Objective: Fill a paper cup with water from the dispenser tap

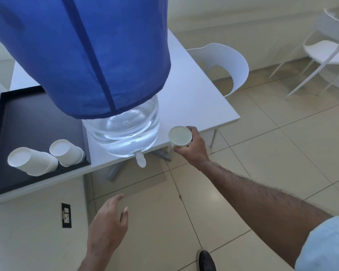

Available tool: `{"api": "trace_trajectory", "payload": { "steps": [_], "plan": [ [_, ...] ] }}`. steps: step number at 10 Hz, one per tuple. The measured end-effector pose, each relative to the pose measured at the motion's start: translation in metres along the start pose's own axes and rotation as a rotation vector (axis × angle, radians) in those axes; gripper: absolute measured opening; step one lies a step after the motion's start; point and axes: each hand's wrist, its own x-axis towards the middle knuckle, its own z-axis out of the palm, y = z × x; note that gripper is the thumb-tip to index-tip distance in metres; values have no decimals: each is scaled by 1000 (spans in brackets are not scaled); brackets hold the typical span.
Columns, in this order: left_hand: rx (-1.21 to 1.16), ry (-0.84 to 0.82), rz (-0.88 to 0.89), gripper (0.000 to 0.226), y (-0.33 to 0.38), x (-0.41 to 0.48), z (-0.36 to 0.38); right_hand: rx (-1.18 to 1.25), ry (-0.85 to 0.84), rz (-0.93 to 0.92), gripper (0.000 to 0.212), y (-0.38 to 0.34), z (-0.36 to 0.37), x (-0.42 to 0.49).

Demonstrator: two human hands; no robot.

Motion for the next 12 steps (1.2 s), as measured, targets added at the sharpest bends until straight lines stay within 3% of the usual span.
{"api": "trace_trajectory", "payload": {
  "steps": [4, 9, 12],
  "plan": [
    [-6, -40, -34, 22, 16, 6, -5, -24, 71, 50, 67, -22, 1, 67],
    [20, -31, -8, 22, 19, 18, -12, -45, 54, 120, 70, 1, 16, 81],
    [58, -17, 8, 26, 17, 25, -21, -42, 15, 91, 102, 13, 3, 62]
  ]
}}
